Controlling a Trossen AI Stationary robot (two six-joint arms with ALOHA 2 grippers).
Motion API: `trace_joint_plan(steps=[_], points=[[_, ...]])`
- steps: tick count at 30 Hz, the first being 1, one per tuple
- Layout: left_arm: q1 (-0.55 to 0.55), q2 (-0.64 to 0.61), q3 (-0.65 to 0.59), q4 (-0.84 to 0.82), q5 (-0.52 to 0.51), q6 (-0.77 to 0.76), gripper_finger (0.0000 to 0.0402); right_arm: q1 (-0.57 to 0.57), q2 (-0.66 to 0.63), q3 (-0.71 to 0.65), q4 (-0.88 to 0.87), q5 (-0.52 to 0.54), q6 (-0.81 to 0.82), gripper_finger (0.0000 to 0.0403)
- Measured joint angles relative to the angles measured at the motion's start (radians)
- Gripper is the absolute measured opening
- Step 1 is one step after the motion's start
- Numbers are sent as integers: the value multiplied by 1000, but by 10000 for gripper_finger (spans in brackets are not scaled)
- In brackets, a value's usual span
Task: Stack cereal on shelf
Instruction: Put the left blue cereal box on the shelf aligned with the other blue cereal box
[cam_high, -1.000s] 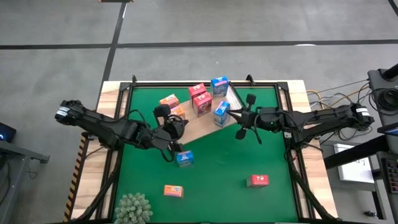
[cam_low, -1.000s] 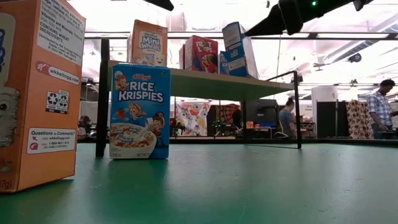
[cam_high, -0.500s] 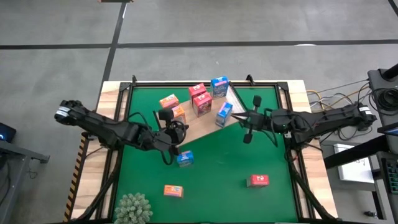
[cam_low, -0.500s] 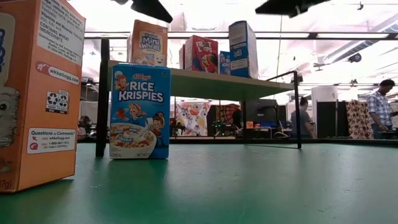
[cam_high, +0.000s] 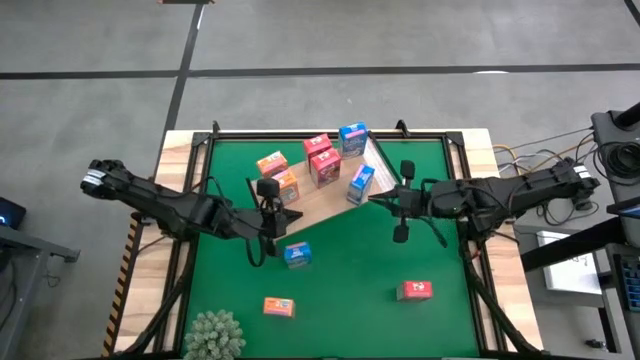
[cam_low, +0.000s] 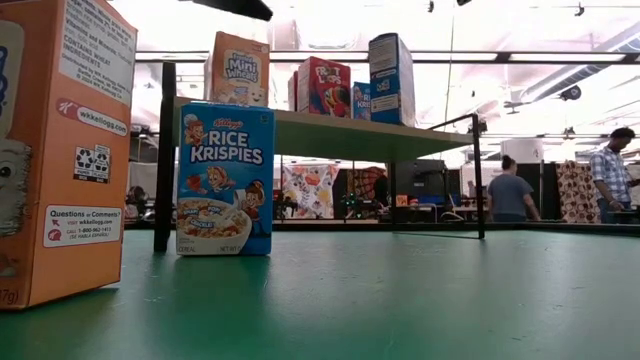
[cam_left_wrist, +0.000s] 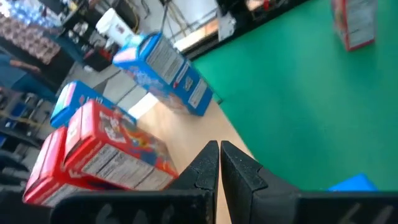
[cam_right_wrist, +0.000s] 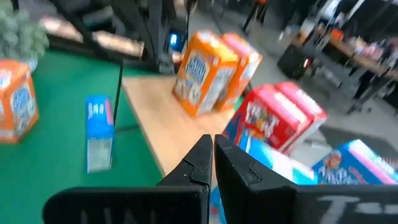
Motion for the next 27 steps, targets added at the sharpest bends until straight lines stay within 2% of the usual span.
trace_joint_plan(steps=[9, 12, 27], points=[[0, -76, -121, 144, 37, 66, 0, -12, 101, 262, -381, -2, 97, 9], [0, -92, -138, 163, 37, 65, 0, -30, 128, 335, -444, -1, 132, 9], [1, -110, -146, 155, 36, 65, 0, -34, 296, 364, -405, 1, 124, 9]])
